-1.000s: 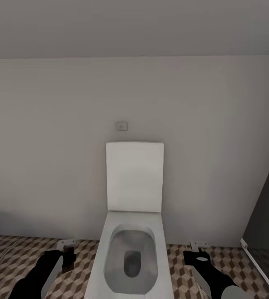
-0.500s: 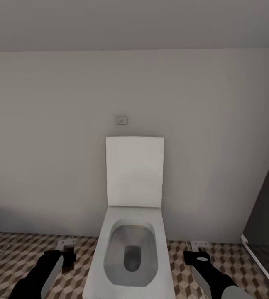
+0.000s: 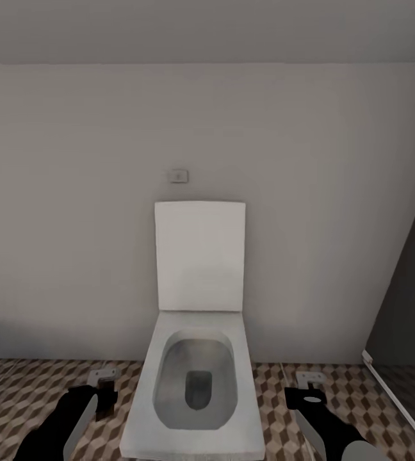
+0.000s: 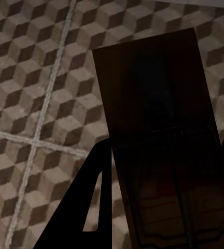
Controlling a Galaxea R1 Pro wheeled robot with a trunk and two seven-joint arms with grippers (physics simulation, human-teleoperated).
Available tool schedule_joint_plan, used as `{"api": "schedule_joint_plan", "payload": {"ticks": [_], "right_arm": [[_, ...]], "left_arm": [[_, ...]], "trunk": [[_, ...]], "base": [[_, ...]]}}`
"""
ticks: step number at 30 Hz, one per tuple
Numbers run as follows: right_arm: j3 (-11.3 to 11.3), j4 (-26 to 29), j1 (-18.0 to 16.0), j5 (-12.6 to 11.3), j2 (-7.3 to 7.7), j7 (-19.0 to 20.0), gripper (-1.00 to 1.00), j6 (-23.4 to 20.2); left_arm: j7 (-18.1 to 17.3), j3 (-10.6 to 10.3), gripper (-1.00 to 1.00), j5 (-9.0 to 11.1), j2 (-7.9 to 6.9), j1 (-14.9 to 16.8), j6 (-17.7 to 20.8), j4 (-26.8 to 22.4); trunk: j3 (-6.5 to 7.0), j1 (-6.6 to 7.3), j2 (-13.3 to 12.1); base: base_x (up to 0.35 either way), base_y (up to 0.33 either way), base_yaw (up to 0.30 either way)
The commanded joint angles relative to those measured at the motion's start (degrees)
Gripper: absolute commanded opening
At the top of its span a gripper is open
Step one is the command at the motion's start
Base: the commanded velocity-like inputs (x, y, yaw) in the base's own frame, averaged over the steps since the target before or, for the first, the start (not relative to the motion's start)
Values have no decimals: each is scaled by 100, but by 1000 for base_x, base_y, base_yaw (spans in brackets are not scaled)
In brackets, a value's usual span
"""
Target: Take the four mousetraps from the cabinet in the bathroom and place them on the bathroom floor. Make sure all four end up on the same floor surface, and ensure that at least two of them are either under or directly next to the same bathroom sink.
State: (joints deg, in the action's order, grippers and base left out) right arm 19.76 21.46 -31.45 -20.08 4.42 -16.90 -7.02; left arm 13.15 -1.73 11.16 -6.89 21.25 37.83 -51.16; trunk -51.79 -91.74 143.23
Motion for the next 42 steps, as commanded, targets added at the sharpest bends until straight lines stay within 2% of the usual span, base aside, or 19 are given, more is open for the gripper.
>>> {"api": "schedule_joint_plan", "payload": {"ticks": [1,42], "right_arm": [[46,16,-4,-34,6,-26,-100,-38],[81,16,-5,-22,24,-33,-100,-36]], "left_arm": [[56,-20,-100,46,-6,2,22,-8],[56,-12,-100,35,-49,2,14,-8]], "trunk": [[-29,-1,5],[-937,-107,59]], "base": [[0,0,-21],[0,0,-1]]}}
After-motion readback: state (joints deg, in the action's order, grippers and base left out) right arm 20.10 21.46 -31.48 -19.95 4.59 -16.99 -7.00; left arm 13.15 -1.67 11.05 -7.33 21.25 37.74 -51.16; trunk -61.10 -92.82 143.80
